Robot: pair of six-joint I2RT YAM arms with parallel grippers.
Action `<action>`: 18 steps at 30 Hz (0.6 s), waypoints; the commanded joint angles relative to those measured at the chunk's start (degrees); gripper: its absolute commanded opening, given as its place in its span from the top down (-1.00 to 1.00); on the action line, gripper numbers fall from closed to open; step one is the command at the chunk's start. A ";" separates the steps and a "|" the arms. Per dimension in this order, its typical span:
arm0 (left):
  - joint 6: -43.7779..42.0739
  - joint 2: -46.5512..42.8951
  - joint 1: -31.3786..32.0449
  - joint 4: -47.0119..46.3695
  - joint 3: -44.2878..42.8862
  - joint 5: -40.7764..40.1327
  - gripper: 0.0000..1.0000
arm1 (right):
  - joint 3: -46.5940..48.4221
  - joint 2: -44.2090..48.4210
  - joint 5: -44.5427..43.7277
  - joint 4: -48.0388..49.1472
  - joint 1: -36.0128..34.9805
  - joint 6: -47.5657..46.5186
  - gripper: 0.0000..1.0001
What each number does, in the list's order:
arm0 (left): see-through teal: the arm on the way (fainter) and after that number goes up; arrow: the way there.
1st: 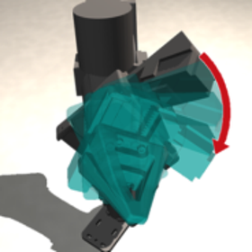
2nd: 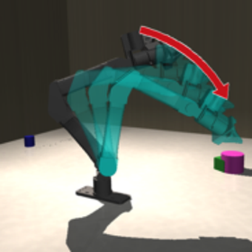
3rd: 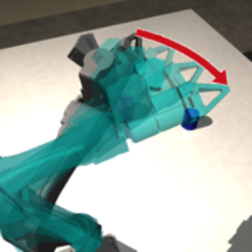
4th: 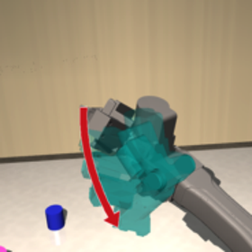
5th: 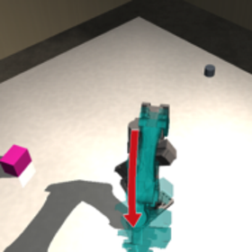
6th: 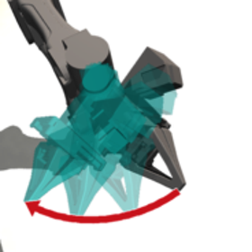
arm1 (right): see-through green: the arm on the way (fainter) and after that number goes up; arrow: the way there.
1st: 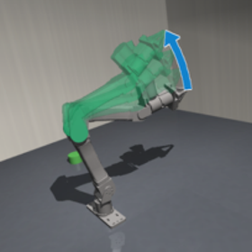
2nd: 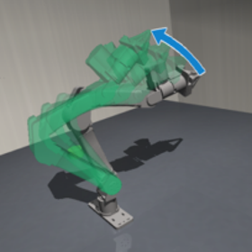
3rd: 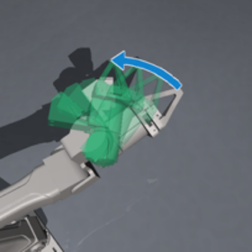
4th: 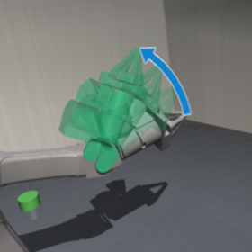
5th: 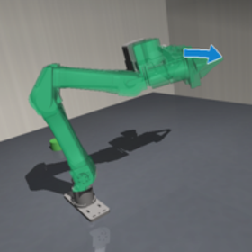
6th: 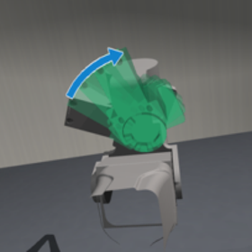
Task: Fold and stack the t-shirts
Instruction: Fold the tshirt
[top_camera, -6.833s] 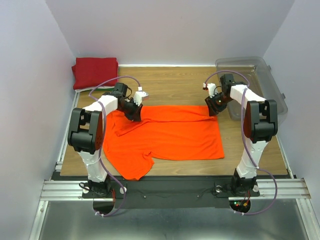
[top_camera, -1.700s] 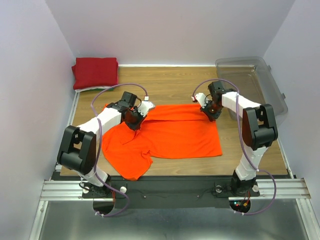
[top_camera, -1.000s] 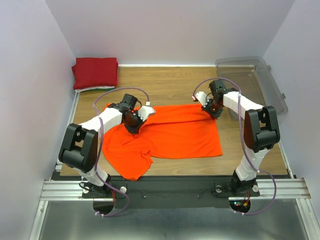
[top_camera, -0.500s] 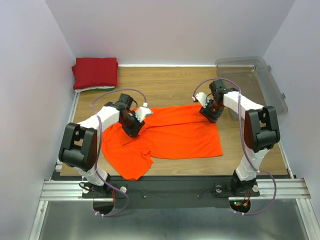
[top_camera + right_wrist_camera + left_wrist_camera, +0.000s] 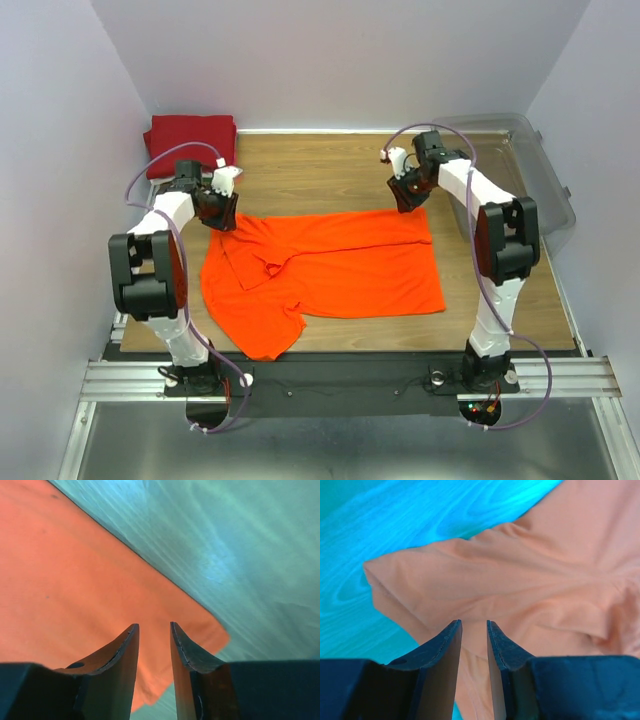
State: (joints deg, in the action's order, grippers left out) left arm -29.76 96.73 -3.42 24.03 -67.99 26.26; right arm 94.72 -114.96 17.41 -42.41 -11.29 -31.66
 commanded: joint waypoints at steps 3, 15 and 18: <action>4.88 6.18 -1.06 -5.74 -0.92 -0.41 0.29 | -1.02 -4.92 -4.13 2.51 -0.22 4.59 0.30; 9.72 17.87 -7.74 -9.88 -8.46 -6.40 0.42 | 5.03 -15.98 -15.74 11.12 -0.22 8.80 0.32; 9.81 20.68 -7.83 -9.09 -12.86 -5.17 0.41 | 10.30 -19.33 -15.13 11.30 -0.31 9.25 0.30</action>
State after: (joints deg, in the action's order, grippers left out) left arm -20.29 113.80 -10.79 14.55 -77.12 23.33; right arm 102.13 -128.16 6.76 -34.15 -11.79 -23.51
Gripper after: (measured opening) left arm 0.288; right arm 0.341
